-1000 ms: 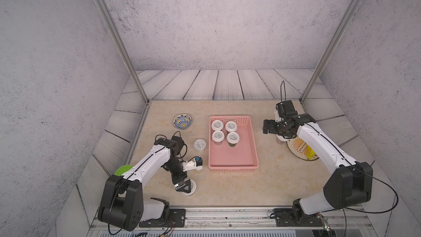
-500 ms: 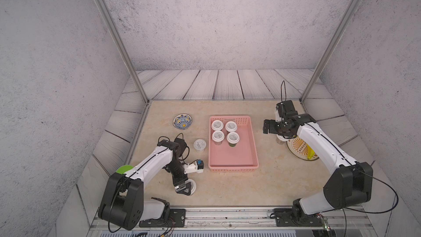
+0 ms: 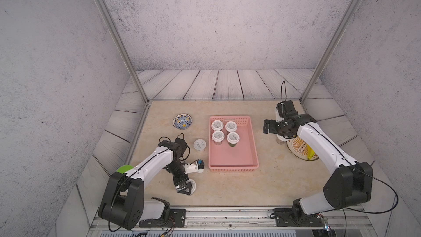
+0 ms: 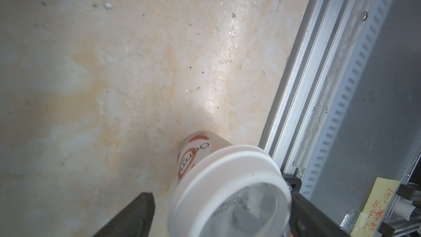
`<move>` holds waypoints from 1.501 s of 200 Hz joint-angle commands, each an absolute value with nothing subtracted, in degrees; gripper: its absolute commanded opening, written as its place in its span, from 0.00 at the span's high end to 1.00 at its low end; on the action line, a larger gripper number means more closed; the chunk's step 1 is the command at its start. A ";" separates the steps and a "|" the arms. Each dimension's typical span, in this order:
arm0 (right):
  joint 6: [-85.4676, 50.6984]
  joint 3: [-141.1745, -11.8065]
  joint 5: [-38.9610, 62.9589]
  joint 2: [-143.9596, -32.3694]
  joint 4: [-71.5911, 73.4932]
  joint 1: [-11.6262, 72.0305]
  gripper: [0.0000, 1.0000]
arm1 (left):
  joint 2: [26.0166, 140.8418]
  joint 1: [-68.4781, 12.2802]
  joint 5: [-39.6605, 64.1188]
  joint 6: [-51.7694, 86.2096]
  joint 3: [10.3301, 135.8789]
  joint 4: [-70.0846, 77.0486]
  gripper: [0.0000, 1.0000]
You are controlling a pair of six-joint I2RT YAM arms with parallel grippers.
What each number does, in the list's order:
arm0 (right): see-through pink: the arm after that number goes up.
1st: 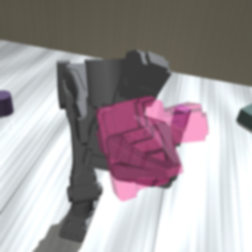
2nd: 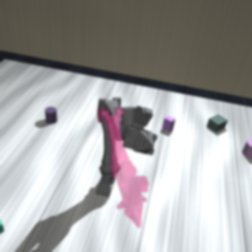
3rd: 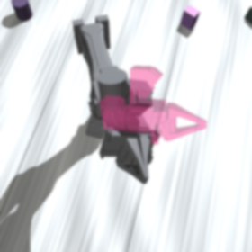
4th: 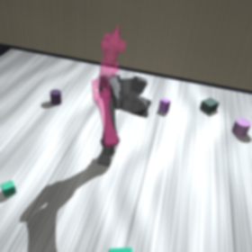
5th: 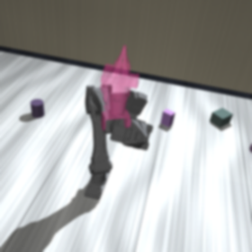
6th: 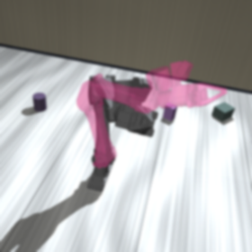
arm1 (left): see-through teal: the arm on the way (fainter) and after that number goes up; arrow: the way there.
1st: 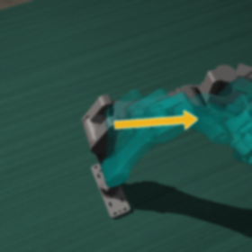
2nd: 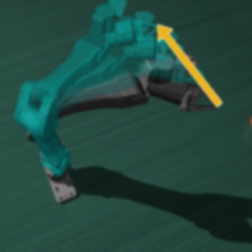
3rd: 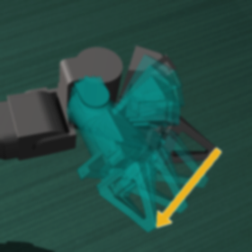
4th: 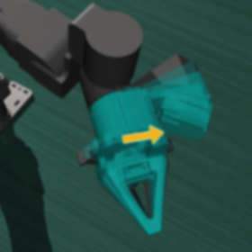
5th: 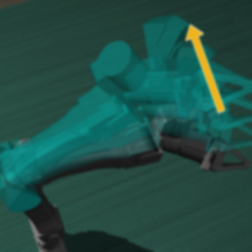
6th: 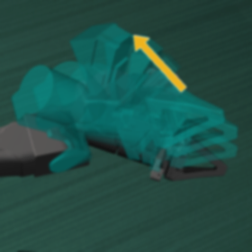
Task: Put the yogurt in the basket
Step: Pick up the yogurt from the center of the board.
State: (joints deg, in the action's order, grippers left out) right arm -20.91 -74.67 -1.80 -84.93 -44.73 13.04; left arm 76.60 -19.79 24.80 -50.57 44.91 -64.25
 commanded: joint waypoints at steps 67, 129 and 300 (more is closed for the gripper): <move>-21.02 -74.26 -1.67 -84.72 -44.93 12.65 0.00 | 77.27 -20.30 24.43 -50.10 44.25 -64.69 0.13; -21.09 -74.07 -1.67 -84.81 -44.84 12.52 0.00 | 77.11 -20.37 23.55 -49.66 46.70 -66.13 0.18; -21.26 -73.91 -1.85 -84.81 -44.96 12.39 0.00 | 77.24 -20.39 25.55 -49.26 59.27 -72.87 0.26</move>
State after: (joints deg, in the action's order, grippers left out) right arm -20.91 -74.48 -1.72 -84.93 -44.71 12.60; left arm 77.03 -20.05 23.81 -49.10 55.61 -69.45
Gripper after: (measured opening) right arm 0.997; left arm 0.752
